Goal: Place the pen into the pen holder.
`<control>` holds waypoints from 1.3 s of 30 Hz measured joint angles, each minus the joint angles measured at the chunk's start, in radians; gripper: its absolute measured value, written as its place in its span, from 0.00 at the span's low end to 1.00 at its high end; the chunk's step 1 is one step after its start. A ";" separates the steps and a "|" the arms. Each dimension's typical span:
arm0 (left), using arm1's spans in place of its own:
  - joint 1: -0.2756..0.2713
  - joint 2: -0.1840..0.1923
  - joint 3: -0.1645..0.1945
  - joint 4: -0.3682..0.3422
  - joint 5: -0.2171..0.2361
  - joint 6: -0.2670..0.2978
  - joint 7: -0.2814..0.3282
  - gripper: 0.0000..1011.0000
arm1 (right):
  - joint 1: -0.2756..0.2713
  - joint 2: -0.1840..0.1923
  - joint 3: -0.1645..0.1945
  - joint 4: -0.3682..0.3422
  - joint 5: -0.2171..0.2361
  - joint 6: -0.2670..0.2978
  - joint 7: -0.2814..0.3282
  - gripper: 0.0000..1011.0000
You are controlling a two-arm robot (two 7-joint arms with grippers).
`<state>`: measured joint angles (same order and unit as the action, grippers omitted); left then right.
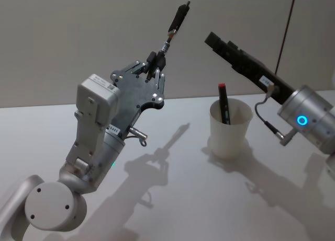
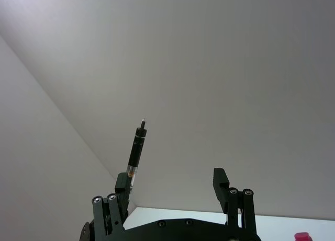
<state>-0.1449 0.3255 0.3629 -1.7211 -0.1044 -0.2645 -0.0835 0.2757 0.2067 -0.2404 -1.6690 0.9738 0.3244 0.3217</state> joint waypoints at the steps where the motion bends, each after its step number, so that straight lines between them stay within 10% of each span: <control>1: 0.000 0.000 0.000 0.000 0.000 0.000 0.000 0.12 | 0.002 -0.003 -0.002 0.002 0.003 0.001 -0.002 0.99; 39: -0.001 -0.001 0.000 0.002 0.001 -0.002 0.000 0.12 | 0.100 -0.119 -0.091 0.119 0.028 -0.023 -0.002 0.99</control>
<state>-0.1456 0.3245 0.3629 -1.7193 -0.1032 -0.2662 -0.0838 0.3757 0.0877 -0.3317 -1.5496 1.0019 0.3011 0.3198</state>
